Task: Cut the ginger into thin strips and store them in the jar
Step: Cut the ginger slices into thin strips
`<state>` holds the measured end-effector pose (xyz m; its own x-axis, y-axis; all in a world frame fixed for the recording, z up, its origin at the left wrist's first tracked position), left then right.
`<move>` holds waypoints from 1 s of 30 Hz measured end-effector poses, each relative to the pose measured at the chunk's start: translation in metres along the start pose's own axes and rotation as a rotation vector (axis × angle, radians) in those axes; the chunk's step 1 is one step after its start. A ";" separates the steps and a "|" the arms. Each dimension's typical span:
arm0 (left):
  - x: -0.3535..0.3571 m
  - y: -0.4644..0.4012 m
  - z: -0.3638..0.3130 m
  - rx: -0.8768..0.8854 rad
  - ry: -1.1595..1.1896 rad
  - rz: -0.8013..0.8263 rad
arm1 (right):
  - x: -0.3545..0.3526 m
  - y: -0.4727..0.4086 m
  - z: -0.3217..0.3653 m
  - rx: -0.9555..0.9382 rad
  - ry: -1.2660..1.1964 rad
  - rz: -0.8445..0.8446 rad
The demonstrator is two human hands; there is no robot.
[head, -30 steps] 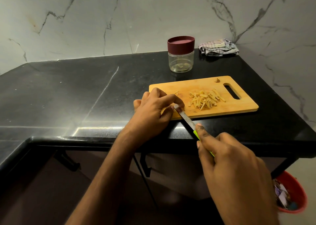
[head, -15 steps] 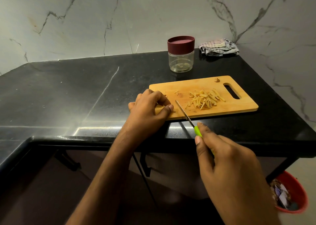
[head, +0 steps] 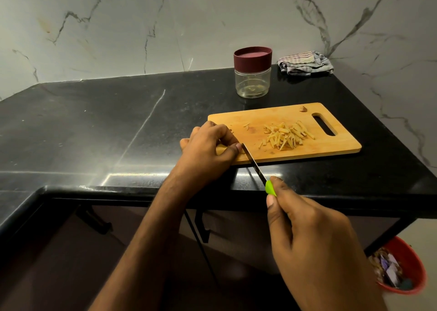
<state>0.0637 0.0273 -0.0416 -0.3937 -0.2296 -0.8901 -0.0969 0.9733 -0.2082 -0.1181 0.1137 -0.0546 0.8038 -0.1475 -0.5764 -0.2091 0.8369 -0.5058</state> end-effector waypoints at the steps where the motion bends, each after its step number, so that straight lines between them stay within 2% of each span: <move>1: 0.000 0.000 0.000 0.002 0.000 0.003 | 0.000 0.000 0.000 0.001 -0.002 -0.003; 8: 0.000 -0.001 -0.001 0.016 0.000 0.025 | 0.002 0.000 0.001 -0.010 -0.004 -0.024; 15: -0.001 -0.002 0.000 0.007 0.062 0.020 | 0.007 -0.014 -0.005 0.021 0.028 0.040; 21: 0.000 -0.002 0.000 -0.008 0.005 0.005 | -0.001 -0.008 -0.002 0.043 0.055 0.020; 26: 0.002 -0.001 0.000 0.025 -0.011 -0.009 | -0.008 -0.004 0.005 0.150 0.138 0.078; 30: 0.002 0.002 0.000 0.073 0.014 -0.052 | -0.008 -0.004 0.009 0.145 0.193 0.114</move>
<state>0.0633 0.0289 -0.0438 -0.4027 -0.2793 -0.8717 -0.0508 0.9577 -0.2834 -0.1193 0.1164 -0.0426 0.6555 -0.1341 -0.7432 -0.1992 0.9185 -0.3415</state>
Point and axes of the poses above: each hand's wrist, its own y-axis away from the middle knuckle, its own x-axis out of the palm, z = x × y, the point moved 3 cm from there along -y, towards the middle knuckle, and after that the axes turned 12 degrees about -y, right-handed, at the moved point
